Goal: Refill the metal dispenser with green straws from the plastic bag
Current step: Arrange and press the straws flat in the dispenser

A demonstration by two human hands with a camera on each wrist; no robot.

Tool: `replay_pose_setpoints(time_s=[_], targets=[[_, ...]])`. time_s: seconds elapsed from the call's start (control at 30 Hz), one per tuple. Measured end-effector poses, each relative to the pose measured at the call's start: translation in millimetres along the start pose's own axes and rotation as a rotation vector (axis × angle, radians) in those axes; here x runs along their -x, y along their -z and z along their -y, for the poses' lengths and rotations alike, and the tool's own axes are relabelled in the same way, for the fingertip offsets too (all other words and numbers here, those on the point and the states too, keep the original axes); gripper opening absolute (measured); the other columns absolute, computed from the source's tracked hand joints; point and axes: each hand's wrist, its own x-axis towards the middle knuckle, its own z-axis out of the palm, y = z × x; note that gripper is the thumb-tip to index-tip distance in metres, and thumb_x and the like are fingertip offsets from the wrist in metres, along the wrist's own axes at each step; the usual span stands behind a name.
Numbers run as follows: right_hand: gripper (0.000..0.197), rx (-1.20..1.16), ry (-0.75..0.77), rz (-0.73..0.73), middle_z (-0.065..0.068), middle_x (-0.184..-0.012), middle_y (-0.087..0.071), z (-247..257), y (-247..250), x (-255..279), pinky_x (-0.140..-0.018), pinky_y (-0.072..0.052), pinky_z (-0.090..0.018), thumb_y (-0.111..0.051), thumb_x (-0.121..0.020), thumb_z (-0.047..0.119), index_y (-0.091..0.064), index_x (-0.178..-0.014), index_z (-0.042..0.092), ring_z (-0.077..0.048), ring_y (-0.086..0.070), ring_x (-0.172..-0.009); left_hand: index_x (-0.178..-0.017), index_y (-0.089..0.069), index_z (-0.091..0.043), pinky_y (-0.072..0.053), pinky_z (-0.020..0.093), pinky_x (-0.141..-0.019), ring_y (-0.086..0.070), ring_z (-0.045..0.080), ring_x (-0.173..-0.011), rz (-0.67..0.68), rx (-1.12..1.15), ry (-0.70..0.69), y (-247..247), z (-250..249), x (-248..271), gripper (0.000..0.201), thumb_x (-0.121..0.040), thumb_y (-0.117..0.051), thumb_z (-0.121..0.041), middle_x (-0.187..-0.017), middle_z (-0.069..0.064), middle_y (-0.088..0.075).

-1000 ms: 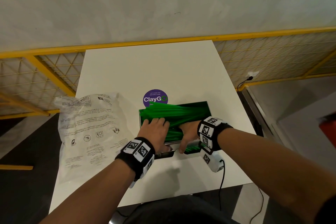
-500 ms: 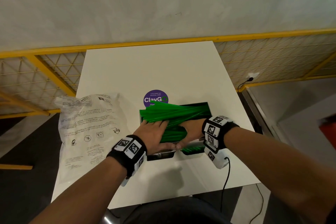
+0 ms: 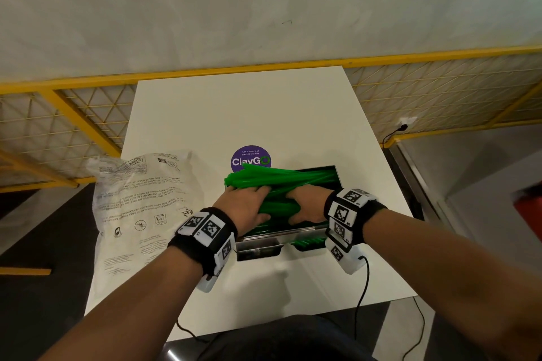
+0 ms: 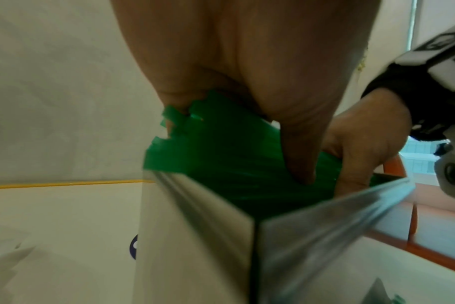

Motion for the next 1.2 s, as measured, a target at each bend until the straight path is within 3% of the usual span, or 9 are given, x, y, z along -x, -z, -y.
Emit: replay_pose_setpoints(time_s=[0.27, 0.47, 0.63, 0.77, 0.93, 1.2], targets=[[0.036, 0.173, 0.006, -0.103, -0.014, -0.113, -0.062, 7.2, -4.7, 10.1, -0.082, -0.053, -0.037, -0.061, -0.088, 0.021, -0.053, -0.121, 0.01, -0.032, -0.062, -0.1, -0.145, -0.022, -0.026, -0.032, 0.037, -0.102, -0.041, 0.022, -0.126, -0.02, -0.078, 0.07, 5.0, -1.4, 16.6, 0.071, -0.086, -0.059, -0.039, -0.137, -0.001, -0.043], [0.04, 0.171, 0.009, -0.068, -0.015, -0.114, -0.062, 9.9, -7.2, 12.7, -0.083, -0.053, -0.041, -0.055, -0.088, 0.01, -0.046, -0.127, 0.012, -0.032, -0.062, -0.1, -0.144, -0.022, -0.025, -0.029, 0.04, -0.101, -0.034, 0.025, -0.13, 0.011, -0.194, 0.09, 3.1, -4.9, 10.0, 0.078, -0.08, -0.065, -0.025, -0.142, 0.002, -0.037], [0.051, 0.167, 0.03, -0.058, -0.011, -0.124, -0.059, 9.1, -4.4, 13.6, -0.091, -0.05, -0.04, -0.056, -0.089, 0.013, -0.041, -0.137, 0.021, -0.03, -0.059, -0.109, -0.144, -0.025, -0.026, -0.028, 0.04, -0.101, -0.035, 0.026, -0.129, 0.003, -0.221, 0.065, -0.3, -3.2, 7.7, 0.077, -0.078, -0.066, -0.024, -0.141, 0.002, -0.04], [0.054, 0.152, 0.039, -0.078, -0.008, -0.124, -0.06, 7.2, 1.5, 15.1, -0.089, -0.051, -0.039, -0.059, -0.088, 0.019, -0.041, -0.139, 0.027, -0.028, -0.059, -0.109, -0.14, -0.032, -0.024, -0.03, 0.039, -0.099, -0.038, 0.026, -0.126, -0.013, -0.185, 0.065, 3.3, 1.1, 5.4, 0.069, -0.079, -0.063, -0.021, -0.137, 0.003, -0.045], [0.045, 0.16, 0.06, -0.094, -0.008, -0.121, -0.061, 5.9, 9.0, 17.6, -0.085, -0.048, -0.033, -0.061, -0.089, 0.022, -0.049, -0.132, 0.021, -0.027, -0.06, -0.106, -0.136, -0.037, -0.018, -0.042, 0.036, -0.092, -0.051, 0.029, -0.114, 0.015, -0.109, 0.04, 6.8, 7.7, 1.6, 0.062, -0.079, -0.062, -0.019, -0.125, 0.009, -0.055], [0.046, 0.128, 0.039, -0.079, -0.011, -0.117, -0.062, 7.9, 0.3, 20.6, -0.082, -0.052, -0.037, -0.054, -0.09, 0.017, -0.042, -0.135, 0.024, -0.03, -0.063, -0.099, -0.133, -0.036, -0.016, -0.045, 0.036, -0.09, -0.058, 0.029, -0.105, 0.054, -0.078, 0.015, 5.1, 7.5, -1.2, 0.06, -0.08, -0.064, -0.017, -0.118, 0.01, -0.059]])
